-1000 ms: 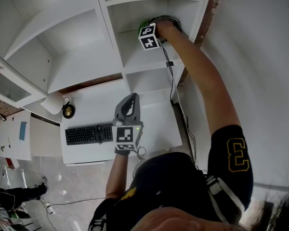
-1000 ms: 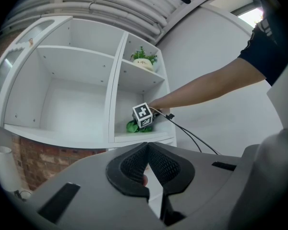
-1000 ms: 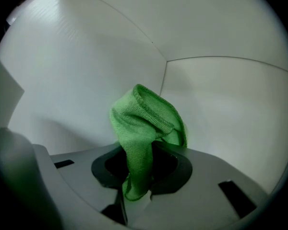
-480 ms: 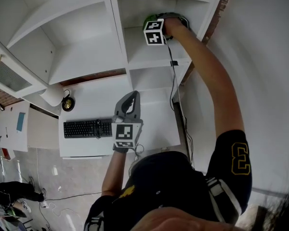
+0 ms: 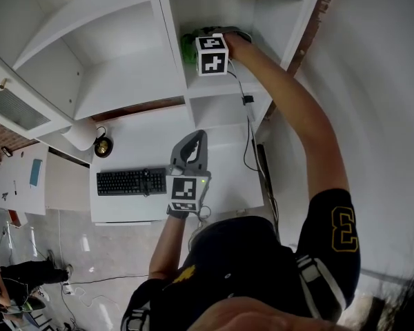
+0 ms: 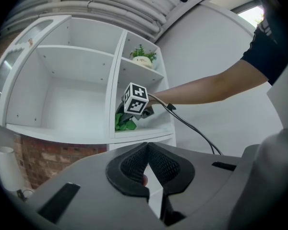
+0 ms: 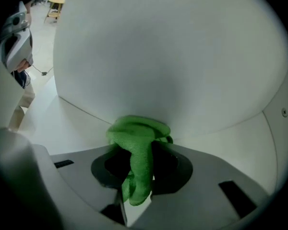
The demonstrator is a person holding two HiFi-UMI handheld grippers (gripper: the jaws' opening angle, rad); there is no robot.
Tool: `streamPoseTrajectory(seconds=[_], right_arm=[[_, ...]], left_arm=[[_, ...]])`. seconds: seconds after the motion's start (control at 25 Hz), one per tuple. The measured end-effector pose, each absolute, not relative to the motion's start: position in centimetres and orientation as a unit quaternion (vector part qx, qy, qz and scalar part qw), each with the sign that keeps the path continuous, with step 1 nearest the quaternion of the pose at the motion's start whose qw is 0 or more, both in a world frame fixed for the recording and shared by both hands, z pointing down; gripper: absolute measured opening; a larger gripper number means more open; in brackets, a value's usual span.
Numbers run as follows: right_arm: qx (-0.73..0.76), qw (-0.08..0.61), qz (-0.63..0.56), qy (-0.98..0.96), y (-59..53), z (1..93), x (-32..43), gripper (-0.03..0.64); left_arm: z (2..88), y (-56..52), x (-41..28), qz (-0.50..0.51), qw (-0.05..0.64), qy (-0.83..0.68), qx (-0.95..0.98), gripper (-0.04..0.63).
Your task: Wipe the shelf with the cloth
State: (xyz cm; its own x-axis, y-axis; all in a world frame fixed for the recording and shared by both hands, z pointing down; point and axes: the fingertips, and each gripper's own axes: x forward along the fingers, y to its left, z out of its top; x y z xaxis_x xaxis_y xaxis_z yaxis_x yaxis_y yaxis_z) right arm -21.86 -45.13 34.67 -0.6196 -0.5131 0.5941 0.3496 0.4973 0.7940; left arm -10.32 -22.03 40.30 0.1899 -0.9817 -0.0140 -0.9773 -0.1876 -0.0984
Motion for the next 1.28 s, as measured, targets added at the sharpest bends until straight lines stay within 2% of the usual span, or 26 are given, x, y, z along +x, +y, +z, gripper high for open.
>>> streamPoseTrajectory(seconds=[0.16, 0.36, 0.52, 1.28], right_arm=[[0.058, 0.456, -0.504, -0.731, -44.7, 36.3, -22.5, 0.095], [0.065, 0.435, -0.502, -0.745, -44.8, 36.7, -22.5, 0.089], [0.080, 0.450, -0.522, -0.720, -45.0, 36.8, -22.2, 0.089], [0.089, 0.499, -0.504, -0.700, -47.3, 37.2, -17.8, 0.089]], left_arm=[[40.7, -22.1, -11.0, -0.025, 0.034, 0.642, -0.766, 0.018], [41.2, -22.8, -10.5, -0.026, 0.026, 0.636, -0.771, 0.018], [41.2, -23.3, -9.8, -0.028, 0.028, 0.627, -0.778, 0.018], [41.2, -23.7, -9.0, -0.028, 0.031, 0.613, -0.789, 0.018]])
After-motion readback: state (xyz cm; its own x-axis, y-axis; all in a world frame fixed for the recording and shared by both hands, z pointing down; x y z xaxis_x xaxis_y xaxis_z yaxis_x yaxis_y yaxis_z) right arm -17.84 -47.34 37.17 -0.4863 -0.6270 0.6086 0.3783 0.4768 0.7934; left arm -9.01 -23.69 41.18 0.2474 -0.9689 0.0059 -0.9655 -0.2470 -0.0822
